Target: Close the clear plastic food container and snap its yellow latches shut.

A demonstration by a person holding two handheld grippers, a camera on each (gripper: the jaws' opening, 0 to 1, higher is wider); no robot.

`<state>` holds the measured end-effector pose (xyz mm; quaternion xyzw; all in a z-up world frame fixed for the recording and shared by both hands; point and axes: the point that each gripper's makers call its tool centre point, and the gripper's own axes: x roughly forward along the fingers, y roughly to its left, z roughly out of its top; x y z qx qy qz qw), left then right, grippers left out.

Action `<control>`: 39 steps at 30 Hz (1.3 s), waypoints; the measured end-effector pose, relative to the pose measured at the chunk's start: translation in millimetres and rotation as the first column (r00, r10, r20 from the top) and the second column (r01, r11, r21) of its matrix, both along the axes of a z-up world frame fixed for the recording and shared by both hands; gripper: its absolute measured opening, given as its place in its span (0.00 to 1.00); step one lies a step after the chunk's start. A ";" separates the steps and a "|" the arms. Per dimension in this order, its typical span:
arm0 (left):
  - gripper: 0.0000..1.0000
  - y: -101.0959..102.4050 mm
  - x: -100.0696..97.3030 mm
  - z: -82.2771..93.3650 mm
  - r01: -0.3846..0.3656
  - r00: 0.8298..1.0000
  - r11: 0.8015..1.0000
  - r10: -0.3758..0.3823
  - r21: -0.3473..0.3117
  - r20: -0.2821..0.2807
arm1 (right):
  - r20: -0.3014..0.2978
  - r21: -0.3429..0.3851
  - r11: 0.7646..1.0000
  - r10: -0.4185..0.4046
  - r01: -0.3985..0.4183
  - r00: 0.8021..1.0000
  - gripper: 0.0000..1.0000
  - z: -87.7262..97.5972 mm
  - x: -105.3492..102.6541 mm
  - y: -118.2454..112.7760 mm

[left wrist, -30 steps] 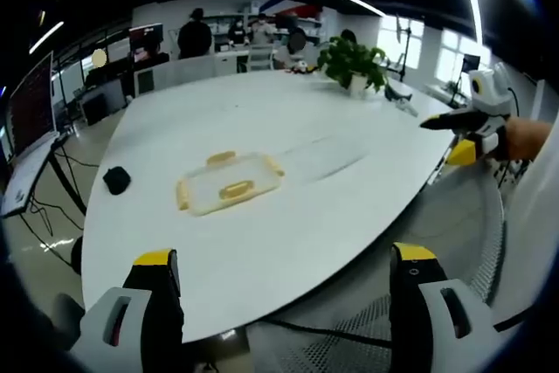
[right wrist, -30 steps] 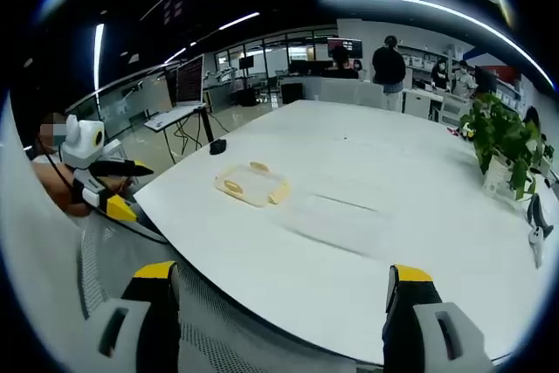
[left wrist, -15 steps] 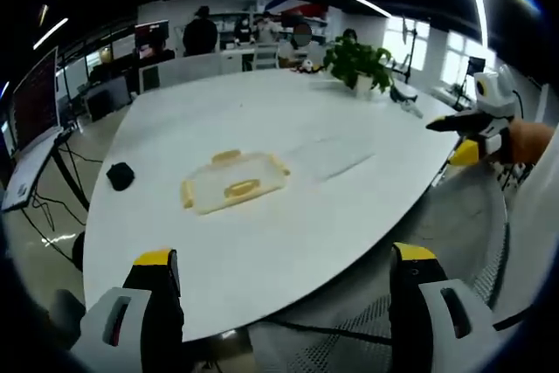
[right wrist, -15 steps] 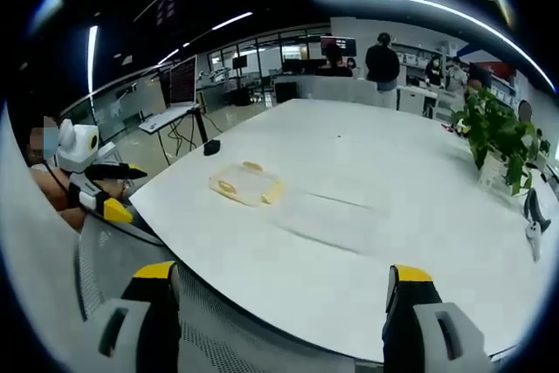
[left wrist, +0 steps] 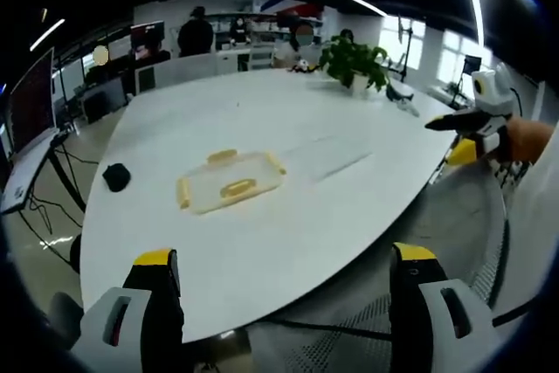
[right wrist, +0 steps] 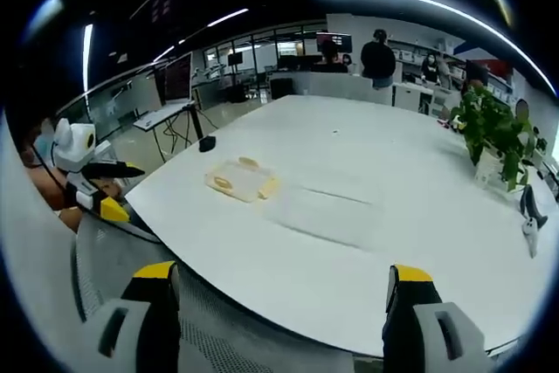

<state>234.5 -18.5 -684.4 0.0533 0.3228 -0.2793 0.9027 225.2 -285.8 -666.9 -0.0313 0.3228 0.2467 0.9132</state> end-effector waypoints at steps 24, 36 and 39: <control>0.99 3.9 6.8 2.3 0.009 1.000 1.000 -0.009 -0.014 0.003 | -0.012 0.007 1.000 0.008 -0.008 1.000 0.99 -1.0 1.6 1.5; 0.99 3.6 11.1 6.4 0.028 1.000 0.999 -0.028 -0.021 0.014 | 0.005 -0.004 1.000 0.028 -0.028 1.000 0.96 0.9 3.5 4.1; 0.97 3.9 11.0 7.1 0.034 0.999 0.999 -0.033 -0.025 0.011 | 0.008 0.005 0.999 0.038 -0.038 0.999 0.96 2.0 4.7 6.8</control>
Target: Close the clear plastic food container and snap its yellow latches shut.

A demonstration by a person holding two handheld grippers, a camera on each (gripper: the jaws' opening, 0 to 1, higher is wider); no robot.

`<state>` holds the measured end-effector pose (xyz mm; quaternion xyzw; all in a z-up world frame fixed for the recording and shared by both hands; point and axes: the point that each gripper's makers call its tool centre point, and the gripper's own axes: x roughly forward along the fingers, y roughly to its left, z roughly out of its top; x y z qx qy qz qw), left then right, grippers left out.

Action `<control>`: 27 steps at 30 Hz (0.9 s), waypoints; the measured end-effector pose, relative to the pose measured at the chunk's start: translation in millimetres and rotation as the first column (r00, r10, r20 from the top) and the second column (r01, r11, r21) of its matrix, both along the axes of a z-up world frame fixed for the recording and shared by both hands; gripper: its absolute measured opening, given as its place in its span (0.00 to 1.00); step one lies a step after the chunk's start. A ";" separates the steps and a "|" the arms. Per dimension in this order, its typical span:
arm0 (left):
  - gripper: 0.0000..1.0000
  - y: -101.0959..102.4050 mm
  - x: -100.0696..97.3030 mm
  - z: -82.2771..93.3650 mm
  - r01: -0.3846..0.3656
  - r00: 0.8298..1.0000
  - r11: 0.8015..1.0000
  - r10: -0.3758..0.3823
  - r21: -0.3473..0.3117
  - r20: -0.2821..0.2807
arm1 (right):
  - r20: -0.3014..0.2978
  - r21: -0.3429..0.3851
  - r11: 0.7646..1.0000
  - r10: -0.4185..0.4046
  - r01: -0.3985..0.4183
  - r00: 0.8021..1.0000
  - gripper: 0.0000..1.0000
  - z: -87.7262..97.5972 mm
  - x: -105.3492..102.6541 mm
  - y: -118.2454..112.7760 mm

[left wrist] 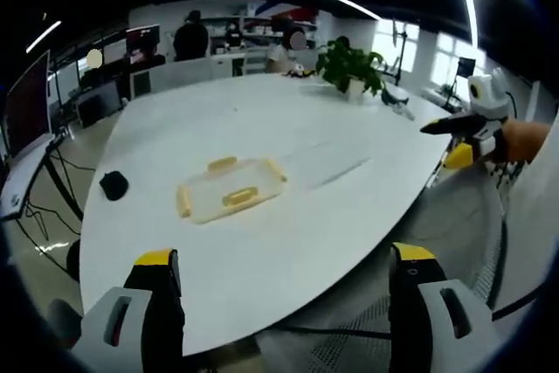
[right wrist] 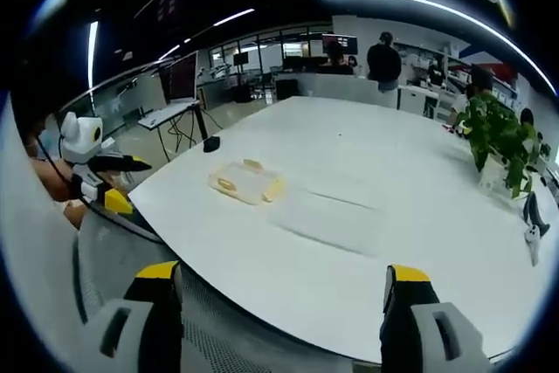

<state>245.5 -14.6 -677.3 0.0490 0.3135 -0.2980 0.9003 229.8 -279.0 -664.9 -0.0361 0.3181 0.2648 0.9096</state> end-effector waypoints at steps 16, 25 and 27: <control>0.90 22.8 25.2 10.2 0.021 0.998 0.999 -0.023 0.029 0.060 | 0.106 -0.116 0.974 0.208 -0.196 0.972 0.94 12.6 28.3 30.8; 0.80 18.8 41.2 9.3 0.172 0.985 0.985 -0.172 0.006 0.030 | 0.118 -0.178 0.938 0.320 -0.297 0.940 0.85 17.0 61.6 50.9; 0.78 20.9 48.0 10.0 0.204 0.978 0.979 -0.205 0.029 0.034 | 0.118 -0.193 0.929 0.343 -0.317 0.932 0.84 16.8 69.2 55.9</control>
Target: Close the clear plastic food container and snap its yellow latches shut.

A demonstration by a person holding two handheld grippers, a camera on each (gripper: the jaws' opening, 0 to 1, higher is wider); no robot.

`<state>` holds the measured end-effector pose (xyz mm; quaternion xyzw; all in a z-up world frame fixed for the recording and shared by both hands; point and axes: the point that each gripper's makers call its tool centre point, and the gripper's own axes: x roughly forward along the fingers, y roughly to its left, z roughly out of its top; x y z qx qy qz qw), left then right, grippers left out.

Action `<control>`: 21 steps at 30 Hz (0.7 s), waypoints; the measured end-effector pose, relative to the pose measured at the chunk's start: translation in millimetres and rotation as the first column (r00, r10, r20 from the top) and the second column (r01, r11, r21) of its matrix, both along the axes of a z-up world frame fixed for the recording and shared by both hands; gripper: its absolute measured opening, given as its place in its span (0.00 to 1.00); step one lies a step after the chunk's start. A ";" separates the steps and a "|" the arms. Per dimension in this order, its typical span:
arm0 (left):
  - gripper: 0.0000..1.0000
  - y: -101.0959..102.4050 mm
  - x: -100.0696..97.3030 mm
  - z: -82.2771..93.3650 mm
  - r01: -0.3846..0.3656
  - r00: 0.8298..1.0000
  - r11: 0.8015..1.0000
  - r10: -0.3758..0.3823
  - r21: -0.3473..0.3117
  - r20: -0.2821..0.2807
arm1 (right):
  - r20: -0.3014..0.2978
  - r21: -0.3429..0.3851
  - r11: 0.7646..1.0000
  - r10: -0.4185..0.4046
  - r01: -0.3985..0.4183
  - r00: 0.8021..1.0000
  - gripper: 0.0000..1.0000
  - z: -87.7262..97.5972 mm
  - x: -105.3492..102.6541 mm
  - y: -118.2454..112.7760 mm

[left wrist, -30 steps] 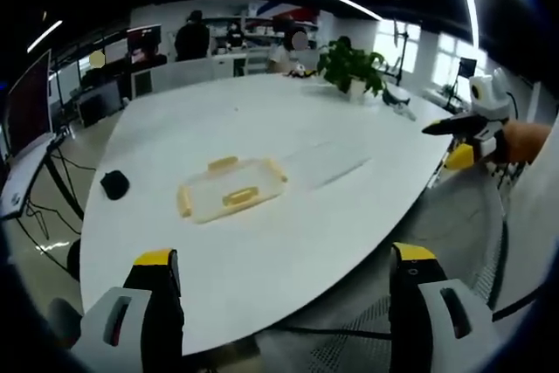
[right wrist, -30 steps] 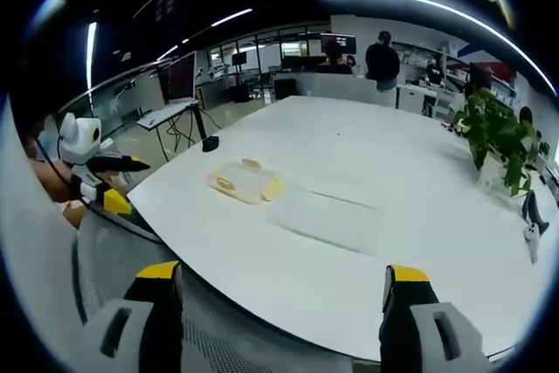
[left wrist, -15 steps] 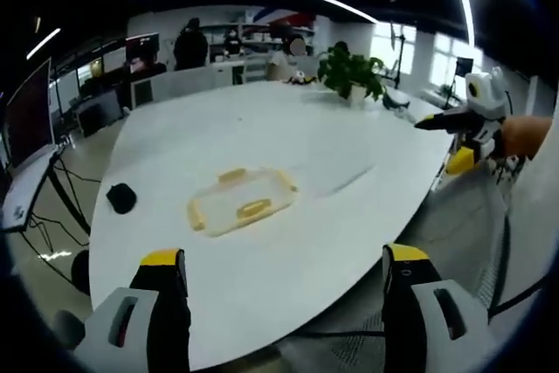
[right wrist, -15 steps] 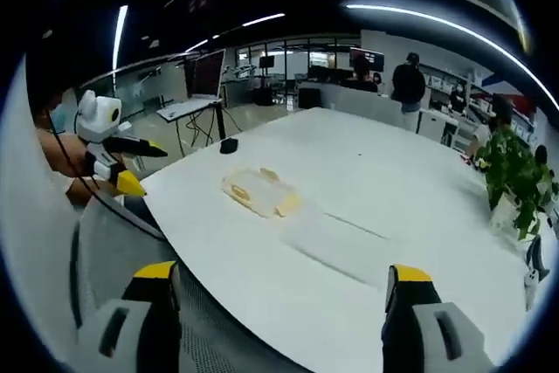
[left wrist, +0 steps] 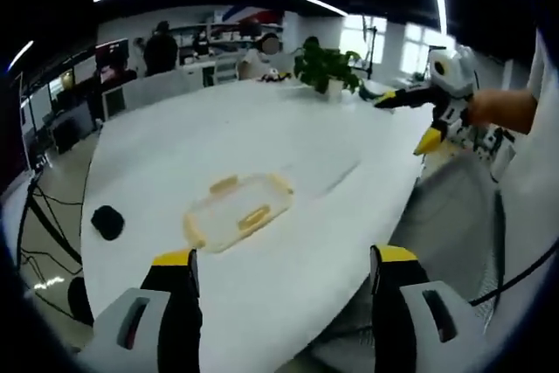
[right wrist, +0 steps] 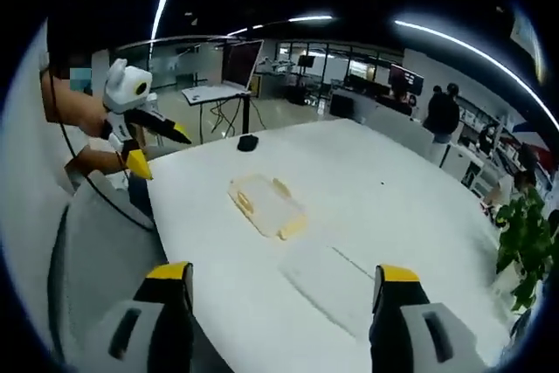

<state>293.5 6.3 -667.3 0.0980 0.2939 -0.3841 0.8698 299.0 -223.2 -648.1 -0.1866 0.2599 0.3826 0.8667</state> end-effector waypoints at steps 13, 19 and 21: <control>0.76 8.5 47.6 4.8 0.155 0.985 0.983 -0.162 0.097 0.066 | 0.006 -0.064 0.991 0.115 -0.115 0.993 0.74 -8.9 32.1 18.7; 0.72 5.4 61.9 3.1 0.247 0.967 0.964 -0.252 0.103 0.038 | -0.028 -0.102 0.972 0.210 -0.212 0.977 0.67 -17.4 42.0 35.1; 0.73 6.7 66.2 -0.1 0.280 0.956 0.949 -0.289 0.147 0.048 | -0.024 -0.115 0.965 0.233 -0.234 0.972 0.68 -18.4 47.2 39.8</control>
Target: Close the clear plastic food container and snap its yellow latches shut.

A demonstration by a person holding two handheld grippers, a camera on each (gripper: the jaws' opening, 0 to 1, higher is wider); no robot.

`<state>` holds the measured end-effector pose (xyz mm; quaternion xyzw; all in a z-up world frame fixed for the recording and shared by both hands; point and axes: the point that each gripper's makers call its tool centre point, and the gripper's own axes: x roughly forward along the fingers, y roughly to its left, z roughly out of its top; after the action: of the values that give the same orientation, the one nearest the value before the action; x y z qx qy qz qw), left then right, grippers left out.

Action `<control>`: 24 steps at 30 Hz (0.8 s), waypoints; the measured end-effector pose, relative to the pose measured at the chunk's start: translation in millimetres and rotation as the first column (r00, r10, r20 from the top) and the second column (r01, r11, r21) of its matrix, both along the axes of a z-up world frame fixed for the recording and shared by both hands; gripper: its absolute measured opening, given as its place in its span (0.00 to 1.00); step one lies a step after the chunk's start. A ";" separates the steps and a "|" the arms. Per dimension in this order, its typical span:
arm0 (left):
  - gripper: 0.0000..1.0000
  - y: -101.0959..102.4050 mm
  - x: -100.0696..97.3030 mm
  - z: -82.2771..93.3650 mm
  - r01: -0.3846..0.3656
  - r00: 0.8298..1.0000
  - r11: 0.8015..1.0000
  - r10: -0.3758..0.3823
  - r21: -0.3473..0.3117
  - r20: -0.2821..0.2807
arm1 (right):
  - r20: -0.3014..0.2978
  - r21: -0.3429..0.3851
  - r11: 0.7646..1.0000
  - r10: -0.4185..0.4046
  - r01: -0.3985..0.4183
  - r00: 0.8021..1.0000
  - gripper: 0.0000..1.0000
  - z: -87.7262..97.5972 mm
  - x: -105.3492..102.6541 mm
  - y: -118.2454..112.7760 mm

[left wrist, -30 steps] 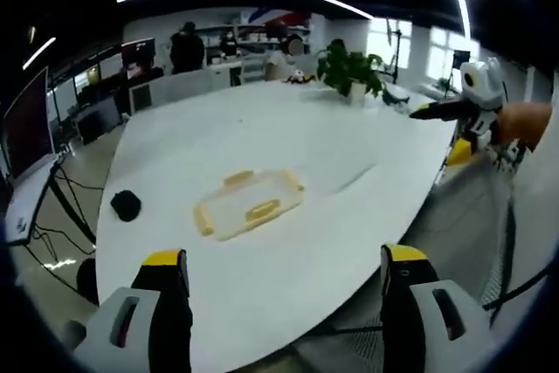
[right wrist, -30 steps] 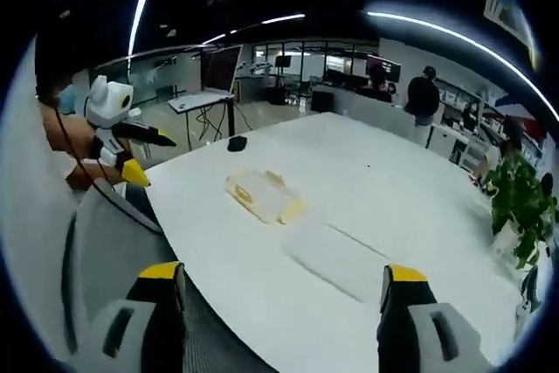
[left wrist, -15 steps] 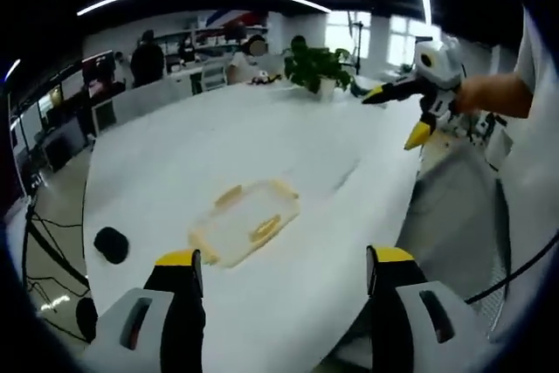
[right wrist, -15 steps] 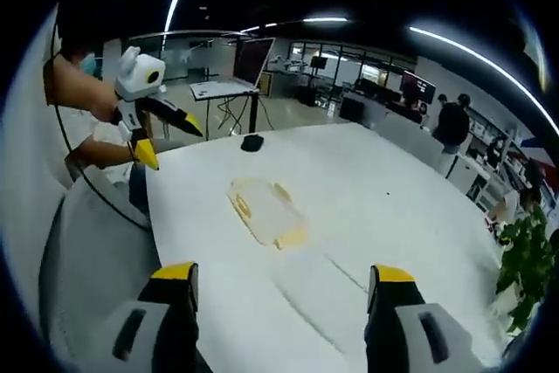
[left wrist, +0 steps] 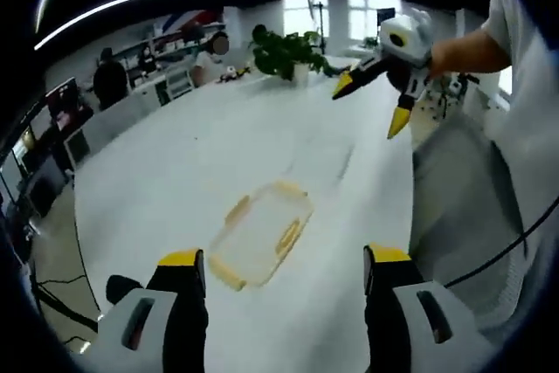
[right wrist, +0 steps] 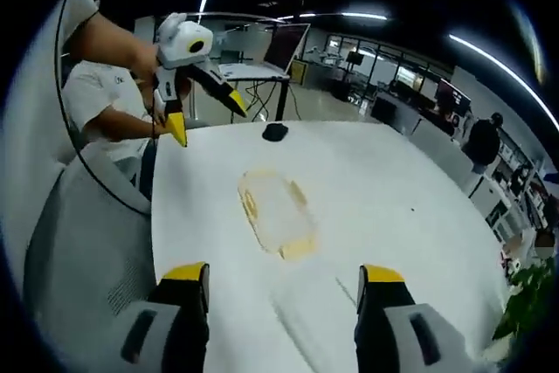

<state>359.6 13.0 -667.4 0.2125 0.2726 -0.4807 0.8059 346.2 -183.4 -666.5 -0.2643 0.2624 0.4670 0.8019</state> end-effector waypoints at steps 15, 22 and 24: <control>0.70 9.3 24.7 -25.2 0.146 0.989 0.986 -0.143 0.081 -0.044 | -0.031 -0.093 0.981 0.166 -0.168 0.986 0.57 -22.7 30.0 30.1; 0.67 17.0 42.0 -39.8 0.186 0.982 0.973 -0.181 0.136 -0.048 | -0.054 -0.118 0.973 0.193 -0.198 0.980 0.57 -36.3 47.0 34.6; 0.66 18.6 46.6 -44.7 0.200 0.979 0.968 -0.195 0.152 -0.052 | -0.061 -0.131 0.969 0.201 -0.207 0.978 0.57 -42.1 51.5 34.2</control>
<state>406.2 31.6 -712.1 0.2921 0.3015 -0.5395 0.7298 397.7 -149.2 -708.6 -0.3331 0.2841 0.5340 0.7233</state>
